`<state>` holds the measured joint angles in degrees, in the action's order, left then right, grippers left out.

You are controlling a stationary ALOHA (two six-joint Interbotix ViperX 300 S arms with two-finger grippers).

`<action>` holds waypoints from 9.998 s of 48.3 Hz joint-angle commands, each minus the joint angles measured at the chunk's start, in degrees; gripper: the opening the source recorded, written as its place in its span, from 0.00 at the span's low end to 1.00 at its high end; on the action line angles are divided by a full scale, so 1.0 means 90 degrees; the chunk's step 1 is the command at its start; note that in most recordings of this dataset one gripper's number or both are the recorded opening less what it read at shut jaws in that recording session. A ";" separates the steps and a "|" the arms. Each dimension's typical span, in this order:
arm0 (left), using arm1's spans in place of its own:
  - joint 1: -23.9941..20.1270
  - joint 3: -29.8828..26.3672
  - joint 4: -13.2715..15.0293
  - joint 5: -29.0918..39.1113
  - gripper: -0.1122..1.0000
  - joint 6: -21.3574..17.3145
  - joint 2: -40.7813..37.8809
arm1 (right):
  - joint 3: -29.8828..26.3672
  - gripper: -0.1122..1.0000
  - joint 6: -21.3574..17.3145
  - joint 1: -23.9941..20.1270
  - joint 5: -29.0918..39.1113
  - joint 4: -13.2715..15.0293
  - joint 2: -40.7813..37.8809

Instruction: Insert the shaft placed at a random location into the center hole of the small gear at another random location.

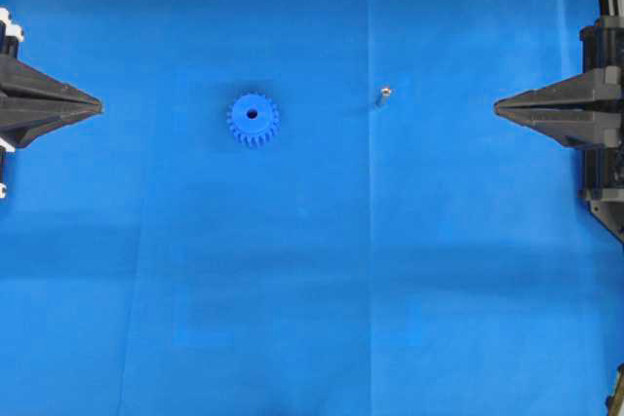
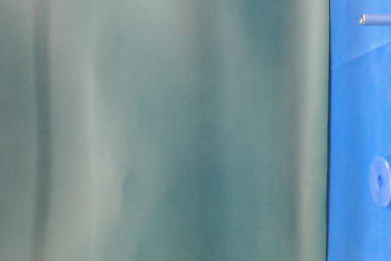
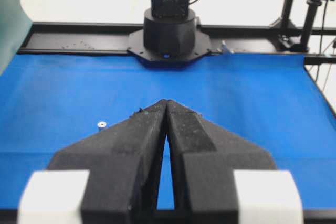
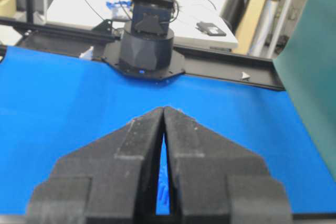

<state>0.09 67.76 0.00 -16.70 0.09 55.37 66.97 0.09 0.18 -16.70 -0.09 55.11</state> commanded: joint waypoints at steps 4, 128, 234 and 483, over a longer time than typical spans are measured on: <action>-0.0020 -0.0098 -0.0010 0.0059 0.10 0.0049 0.0059 | -0.0146 0.08 0.0049 -0.0010 0.0000 0.0010 -0.0068; -0.0020 0.0020 -0.0010 0.0186 0.10 0.0059 0.0303 | -0.0527 0.13 -0.0049 0.1426 -0.2559 -0.0986 -0.6270; -0.0020 0.0010 -0.0010 0.0283 0.10 0.0078 0.0312 | -0.4268 0.13 -0.0010 0.0664 -0.0312 -0.0977 -0.7021; -0.0020 0.0020 -0.0010 0.0596 0.10 0.0068 0.0625 | -0.1787 0.73 -0.0049 0.0605 0.0195 -0.1016 -0.4463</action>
<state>-0.09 68.47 -0.09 -11.07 0.70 61.17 51.42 -0.26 5.71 -14.50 -9.14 13.71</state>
